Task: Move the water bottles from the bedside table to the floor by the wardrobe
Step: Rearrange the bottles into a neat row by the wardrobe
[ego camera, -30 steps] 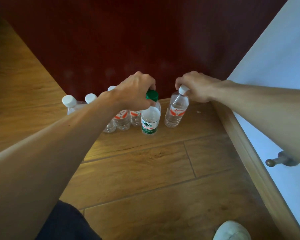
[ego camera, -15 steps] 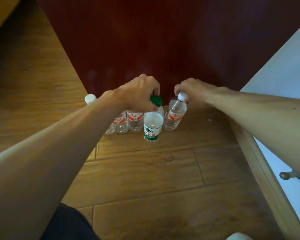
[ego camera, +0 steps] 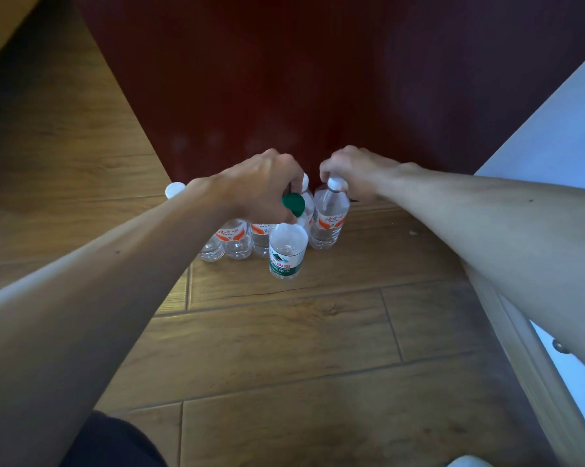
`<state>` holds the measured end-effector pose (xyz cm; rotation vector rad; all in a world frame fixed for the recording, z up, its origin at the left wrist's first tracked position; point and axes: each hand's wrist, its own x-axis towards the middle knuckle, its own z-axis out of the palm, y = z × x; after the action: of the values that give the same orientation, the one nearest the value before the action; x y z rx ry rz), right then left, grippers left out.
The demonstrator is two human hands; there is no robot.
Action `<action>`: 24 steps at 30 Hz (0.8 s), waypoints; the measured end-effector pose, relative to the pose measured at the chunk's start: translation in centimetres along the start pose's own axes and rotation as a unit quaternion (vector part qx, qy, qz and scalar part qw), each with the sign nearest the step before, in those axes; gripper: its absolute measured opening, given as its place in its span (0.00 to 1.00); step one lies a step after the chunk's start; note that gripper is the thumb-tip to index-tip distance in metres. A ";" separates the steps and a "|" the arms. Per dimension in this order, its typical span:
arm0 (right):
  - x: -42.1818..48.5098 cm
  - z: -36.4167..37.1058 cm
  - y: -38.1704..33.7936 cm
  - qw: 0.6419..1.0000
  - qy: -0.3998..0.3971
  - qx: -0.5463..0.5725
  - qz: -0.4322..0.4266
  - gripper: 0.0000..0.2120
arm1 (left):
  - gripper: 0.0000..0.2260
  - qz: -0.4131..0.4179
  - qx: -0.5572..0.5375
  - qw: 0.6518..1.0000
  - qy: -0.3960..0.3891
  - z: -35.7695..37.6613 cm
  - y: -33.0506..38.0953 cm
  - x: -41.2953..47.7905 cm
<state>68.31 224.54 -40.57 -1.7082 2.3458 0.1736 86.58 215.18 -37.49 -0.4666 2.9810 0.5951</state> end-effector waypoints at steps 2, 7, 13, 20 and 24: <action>0.3 -0.2 -0.4 1.000 -0.005 0.002 0.003 0.18 | 0.12 -0.003 0.001 1.000 -0.003 0.2 -0.3 -0.1; 0.2 -0.4 -0.3 1.000 0.001 0.019 -0.001 0.18 | 0.12 -0.007 0.003 1.000 -0.005 0.2 -0.7 -0.3; -0.1 -0.5 0.4 0.999 0.018 0.029 -0.015 0.17 | 0.13 0.006 -0.007 1.000 0.001 0.2 -0.2 -0.2; 0.0 -0.6 0.2 0.999 0.019 0.040 -0.026 0.16 | 0.14 0.012 -0.019 1.000 0.002 0.4 0.1 0.0; 0.0 -0.7 0.2 0.998 0.013 0.051 -0.029 0.13 | 0.14 0.012 -0.033 0.999 0.002 0.4 0.3 0.1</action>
<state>68.01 224.46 -39.88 -1.7370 2.2800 0.0218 86.36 215.55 -37.78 -0.4382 2.9833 0.6968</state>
